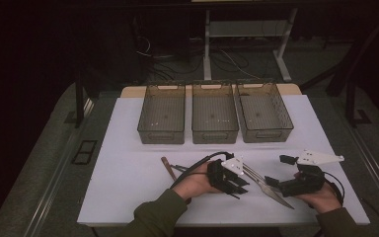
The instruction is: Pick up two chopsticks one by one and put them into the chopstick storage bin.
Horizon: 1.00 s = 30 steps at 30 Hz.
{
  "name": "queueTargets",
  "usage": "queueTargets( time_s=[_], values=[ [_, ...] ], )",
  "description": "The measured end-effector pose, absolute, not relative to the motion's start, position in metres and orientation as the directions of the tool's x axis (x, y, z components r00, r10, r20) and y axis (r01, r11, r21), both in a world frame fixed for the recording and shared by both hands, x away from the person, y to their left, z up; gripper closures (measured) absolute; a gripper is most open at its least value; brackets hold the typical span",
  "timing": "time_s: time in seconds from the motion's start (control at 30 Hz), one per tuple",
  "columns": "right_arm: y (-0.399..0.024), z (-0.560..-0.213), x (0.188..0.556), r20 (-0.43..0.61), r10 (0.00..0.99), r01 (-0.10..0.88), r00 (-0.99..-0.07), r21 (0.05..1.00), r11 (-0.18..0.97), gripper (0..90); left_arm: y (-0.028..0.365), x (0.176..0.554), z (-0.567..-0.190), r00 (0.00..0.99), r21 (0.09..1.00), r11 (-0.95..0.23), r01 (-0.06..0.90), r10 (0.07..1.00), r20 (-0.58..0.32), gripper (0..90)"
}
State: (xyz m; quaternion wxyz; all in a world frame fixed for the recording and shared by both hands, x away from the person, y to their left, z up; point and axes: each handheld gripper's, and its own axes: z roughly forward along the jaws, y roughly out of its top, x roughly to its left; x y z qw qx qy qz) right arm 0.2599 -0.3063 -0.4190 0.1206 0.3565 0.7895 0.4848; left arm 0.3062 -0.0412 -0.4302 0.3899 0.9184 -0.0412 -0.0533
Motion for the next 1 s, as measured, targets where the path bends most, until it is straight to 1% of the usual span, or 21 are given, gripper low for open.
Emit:
queueTargets(
  time_s=[0.13,0.2,0.37,0.53,0.73,1.0],
  values=[
    [-0.306,-0.419,0.260,0.154,0.682,0.447,-0.715,0.851,0.277,0.9,-0.036,0.298,-0.434,0.988,0.713,-0.700,-0.045,-0.137,-0.072,72.4],
    [-0.305,-0.419,0.260,0.151,0.683,0.445,-0.715,0.851,0.277,0.9,-0.036,0.297,-0.437,0.988,0.702,-0.710,-0.060,-0.144,-0.061,73.4],
    [-0.306,-0.420,0.260,0.149,0.681,0.442,-0.717,0.853,0.278,0.9,-0.037,0.296,-0.446,0.989,0.685,-0.725,-0.063,-0.139,-0.056,75.8],
    [-0.306,-0.420,0.260,0.150,0.681,0.441,-0.717,0.854,0.276,0.9,-0.038,0.296,-0.447,0.989,0.690,-0.720,-0.073,-0.139,-0.040,81.9],
    [-0.306,-0.420,0.260,0.147,0.681,0.440,-0.718,0.854,0.279,0.9,-0.039,0.298,-0.448,0.988,0.698,-0.710,-0.087,-0.151,-0.030,84.1],
    [-0.305,-0.419,0.260,0.154,0.683,0.447,-0.714,0.851,0.276,0.9,-0.044,0.306,-0.449,0.991,0.709,-0.702,-0.070,-0.127,-0.028,84.6]
  ],
)
